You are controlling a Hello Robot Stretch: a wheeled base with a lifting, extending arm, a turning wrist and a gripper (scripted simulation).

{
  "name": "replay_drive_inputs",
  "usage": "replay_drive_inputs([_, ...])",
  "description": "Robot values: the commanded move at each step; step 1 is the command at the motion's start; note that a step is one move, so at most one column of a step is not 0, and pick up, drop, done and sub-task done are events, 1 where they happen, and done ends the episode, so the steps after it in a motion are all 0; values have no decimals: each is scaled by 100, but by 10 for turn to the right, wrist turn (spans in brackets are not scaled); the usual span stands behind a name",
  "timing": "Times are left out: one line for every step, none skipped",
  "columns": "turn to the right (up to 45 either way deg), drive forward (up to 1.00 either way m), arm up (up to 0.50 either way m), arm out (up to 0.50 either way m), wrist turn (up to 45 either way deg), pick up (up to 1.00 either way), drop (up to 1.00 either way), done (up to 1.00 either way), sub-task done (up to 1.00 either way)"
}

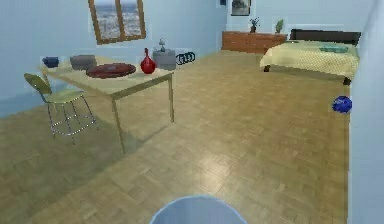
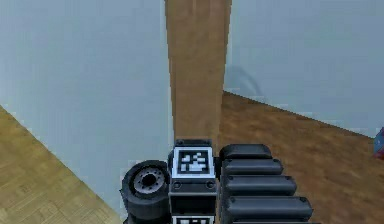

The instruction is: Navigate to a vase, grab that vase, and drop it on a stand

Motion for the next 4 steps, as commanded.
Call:
replay_drive_inputs([30,0,0,0,0,0,0,0,0])
replay_drive_inputs([0,100,0,0,0,0,0,0,0])
replay_drive_inputs([0,100,0,0,0,0,0,0,0])
replay_drive_inputs([0,40,0,0,0,0,0,0,0])
